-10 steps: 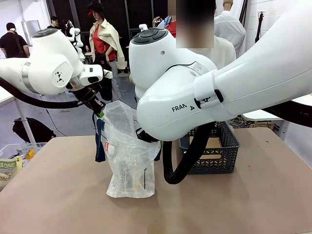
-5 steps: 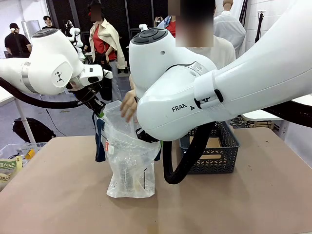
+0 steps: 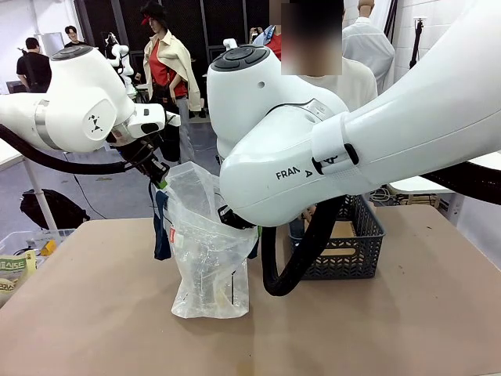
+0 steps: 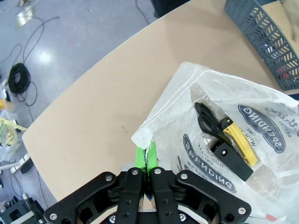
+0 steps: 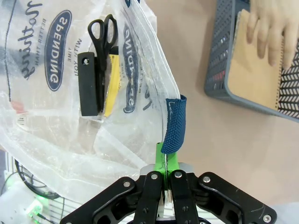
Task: Transfer purchased items from the store into the shopping bag.
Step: Move the Reusable shopping bag to the right side of the table.
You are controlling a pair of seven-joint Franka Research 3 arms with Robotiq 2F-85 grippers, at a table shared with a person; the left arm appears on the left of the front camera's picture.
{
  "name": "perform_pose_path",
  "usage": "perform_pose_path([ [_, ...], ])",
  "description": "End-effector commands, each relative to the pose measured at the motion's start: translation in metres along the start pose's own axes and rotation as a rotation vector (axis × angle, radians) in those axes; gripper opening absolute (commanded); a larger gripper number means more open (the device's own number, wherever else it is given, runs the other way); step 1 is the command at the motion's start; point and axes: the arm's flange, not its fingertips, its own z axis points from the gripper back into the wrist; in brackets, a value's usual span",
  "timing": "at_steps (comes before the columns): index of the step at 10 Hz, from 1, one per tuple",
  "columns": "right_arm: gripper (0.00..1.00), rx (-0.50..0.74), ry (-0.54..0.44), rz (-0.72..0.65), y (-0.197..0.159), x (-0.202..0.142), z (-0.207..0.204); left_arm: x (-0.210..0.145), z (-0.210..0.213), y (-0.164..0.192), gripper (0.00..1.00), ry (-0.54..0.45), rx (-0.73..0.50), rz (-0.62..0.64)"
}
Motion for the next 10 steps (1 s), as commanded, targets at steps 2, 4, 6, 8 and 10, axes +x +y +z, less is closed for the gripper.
perform_pose_path([
  [2, 0.0, 0.002, -0.002, -0.003, -0.0015, -0.0029, -0.0008, -0.0001, 0.004, 0.0031, 0.0, 0.005, 0.002, 0.004],
  [4, 0.0, 0.002, -0.002, -0.003, -0.0015, -0.0029, -0.0008, -0.0001, 0.004, 0.0031, 0.0, 0.005, 0.002, 0.004],
  [6, 0.0, 0.002, -0.002, -0.003, -0.0015, -0.0029, -0.0008, -0.0001, 0.004, 0.0031, 0.0, 0.005, 0.002, 0.004],
  [8, 0.0, 0.002, -0.002, -0.003, -0.0015, -0.0029, -0.0008, -0.0001, 0.004, 0.0031, 0.0, 0.005, 0.002, 0.004],
  [10, 0.0, 0.002, -0.002, -0.003, -0.0015, -0.0029, -0.0008, -0.0001, 0.004, 0.0031, 0.0, 0.005, 0.002, 0.004],
])
